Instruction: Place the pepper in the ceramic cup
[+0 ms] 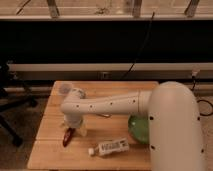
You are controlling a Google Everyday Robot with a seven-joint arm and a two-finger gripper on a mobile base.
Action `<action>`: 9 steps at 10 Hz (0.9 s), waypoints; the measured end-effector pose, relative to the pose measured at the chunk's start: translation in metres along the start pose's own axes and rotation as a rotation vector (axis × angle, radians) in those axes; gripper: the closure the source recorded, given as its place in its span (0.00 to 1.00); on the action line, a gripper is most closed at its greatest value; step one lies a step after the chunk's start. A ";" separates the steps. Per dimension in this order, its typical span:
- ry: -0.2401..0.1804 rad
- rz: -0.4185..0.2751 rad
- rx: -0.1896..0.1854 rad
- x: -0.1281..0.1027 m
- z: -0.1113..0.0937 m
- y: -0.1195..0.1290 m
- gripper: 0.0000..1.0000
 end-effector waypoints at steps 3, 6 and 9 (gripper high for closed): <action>0.001 -0.022 -0.031 0.001 0.006 -0.005 0.20; 0.007 -0.045 -0.085 0.000 0.013 -0.006 0.21; 0.007 -0.056 -0.104 -0.001 0.016 -0.007 0.45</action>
